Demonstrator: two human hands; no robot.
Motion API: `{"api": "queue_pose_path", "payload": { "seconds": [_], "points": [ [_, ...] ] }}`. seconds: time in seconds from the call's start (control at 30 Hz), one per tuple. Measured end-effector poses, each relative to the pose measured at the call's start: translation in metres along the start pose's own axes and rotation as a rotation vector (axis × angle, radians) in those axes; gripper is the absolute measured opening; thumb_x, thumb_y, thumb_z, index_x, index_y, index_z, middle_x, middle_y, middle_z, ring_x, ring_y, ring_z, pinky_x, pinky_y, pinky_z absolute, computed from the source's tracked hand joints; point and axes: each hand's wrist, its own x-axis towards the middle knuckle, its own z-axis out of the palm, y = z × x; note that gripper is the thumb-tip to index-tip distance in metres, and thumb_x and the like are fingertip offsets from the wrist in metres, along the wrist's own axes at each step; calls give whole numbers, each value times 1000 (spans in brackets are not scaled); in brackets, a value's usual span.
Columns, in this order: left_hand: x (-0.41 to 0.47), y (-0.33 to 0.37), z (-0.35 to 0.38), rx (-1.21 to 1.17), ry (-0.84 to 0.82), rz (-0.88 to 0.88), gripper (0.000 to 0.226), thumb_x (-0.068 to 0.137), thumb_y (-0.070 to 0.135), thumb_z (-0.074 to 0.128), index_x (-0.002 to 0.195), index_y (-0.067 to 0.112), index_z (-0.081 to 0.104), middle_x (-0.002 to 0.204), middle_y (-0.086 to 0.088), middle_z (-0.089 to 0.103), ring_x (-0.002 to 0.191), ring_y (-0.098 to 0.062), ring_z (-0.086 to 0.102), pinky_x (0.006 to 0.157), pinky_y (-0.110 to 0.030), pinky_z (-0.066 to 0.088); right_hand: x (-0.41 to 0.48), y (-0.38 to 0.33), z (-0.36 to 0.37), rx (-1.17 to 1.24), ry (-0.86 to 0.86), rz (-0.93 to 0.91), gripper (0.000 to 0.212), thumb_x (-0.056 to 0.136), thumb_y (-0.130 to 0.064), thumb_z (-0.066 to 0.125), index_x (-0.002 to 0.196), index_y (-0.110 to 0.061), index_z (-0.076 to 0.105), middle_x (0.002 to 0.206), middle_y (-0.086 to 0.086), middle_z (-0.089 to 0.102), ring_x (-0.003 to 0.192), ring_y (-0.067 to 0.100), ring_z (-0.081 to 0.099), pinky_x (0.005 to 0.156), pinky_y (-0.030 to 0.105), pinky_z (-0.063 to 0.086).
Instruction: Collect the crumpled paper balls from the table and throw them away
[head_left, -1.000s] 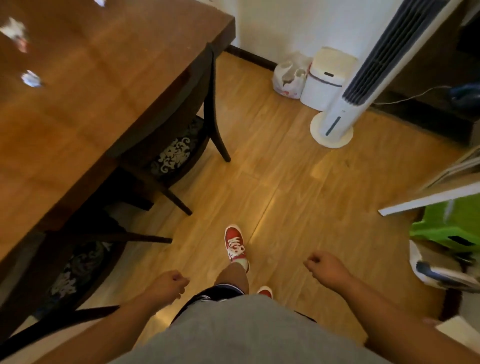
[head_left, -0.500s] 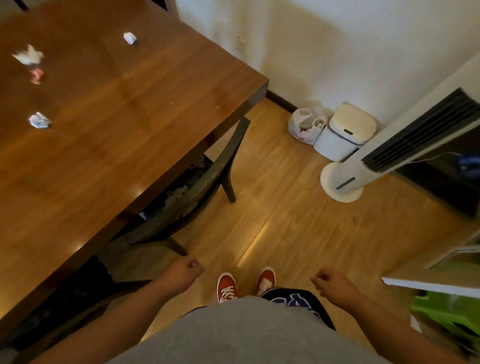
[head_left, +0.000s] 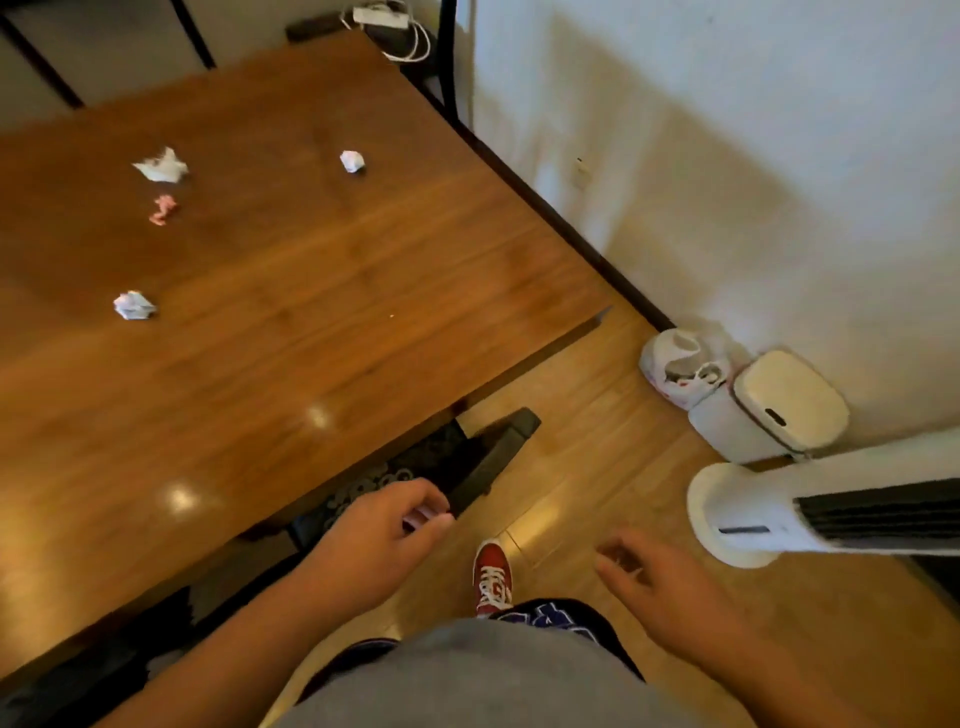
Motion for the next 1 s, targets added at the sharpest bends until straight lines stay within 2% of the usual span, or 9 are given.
{"api": "queue_pose_path", "payload": {
  "seconds": [0.2,0.3,0.4,0.5,0.57,0.67,0.83,0.93,1.0],
  "points": [
    [38,-40,-40,60,207,-127,20,89,50,53,107,42,55,103,21,59,96,1,57,76,-19,46,93,-98,-45,-132,-122,-344,27,91,-51,49,111,-36,58,99,-19,61,92,-2,58,77,22,52],
    [48,-86,-58,155,297,-232,35,88,57,50,117,39,54,117,12,59,108,-8,55,83,-21,43,150,-149,-34,-221,-170,-485,27,92,-51,49,111,-34,56,99,-17,58,90,-1,56,76,25,53],
    [54,-131,-74,278,249,-347,55,87,64,40,134,36,40,141,5,48,129,-16,43,102,-33,42,203,-199,-10,-257,-284,-523,26,91,-55,49,109,-37,55,99,-20,56,89,1,56,78,30,55],
    [58,-164,-90,335,223,-414,67,85,66,38,144,36,26,155,1,30,142,-22,26,111,-45,37,251,-245,22,-341,-324,-505,36,90,-56,50,121,-36,52,119,-15,56,99,6,55,80,31,53],
    [59,-183,-98,333,201,-489,74,84,68,42,147,38,18,160,1,17,147,-24,14,114,-49,31,279,-268,45,-411,-305,-513,47,90,-57,50,131,-34,47,138,-9,48,117,14,51,86,33,49],
    [64,-208,-110,341,185,-562,80,83,68,43,150,37,10,163,0,5,149,-24,4,117,-49,21,316,-299,80,-542,-260,-531,65,88,-59,50,145,-33,33,159,-2,25,146,25,22,111,47,33],
    [74,-245,-136,392,226,-544,78,87,66,38,151,36,6,163,2,-4,149,-22,-3,120,-46,11,371,-342,131,-706,-118,-584,78,86,-66,45,152,-35,16,165,2,2,151,26,-1,120,50,8],
    [80,-263,-160,394,290,-510,72,88,64,37,150,36,13,163,2,5,149,-20,3,119,-43,12,396,-359,151,-703,-9,-608,80,84,-73,37,151,-35,17,165,3,4,151,27,-3,119,52,3],
    [85,-273,-183,344,362,-492,64,89,60,40,146,34,26,157,4,25,144,-18,21,116,-40,24,405,-368,162,-687,69,-629,78,84,-75,29,150,-34,22,164,4,10,151,26,1,119,53,4]
  ]
}}
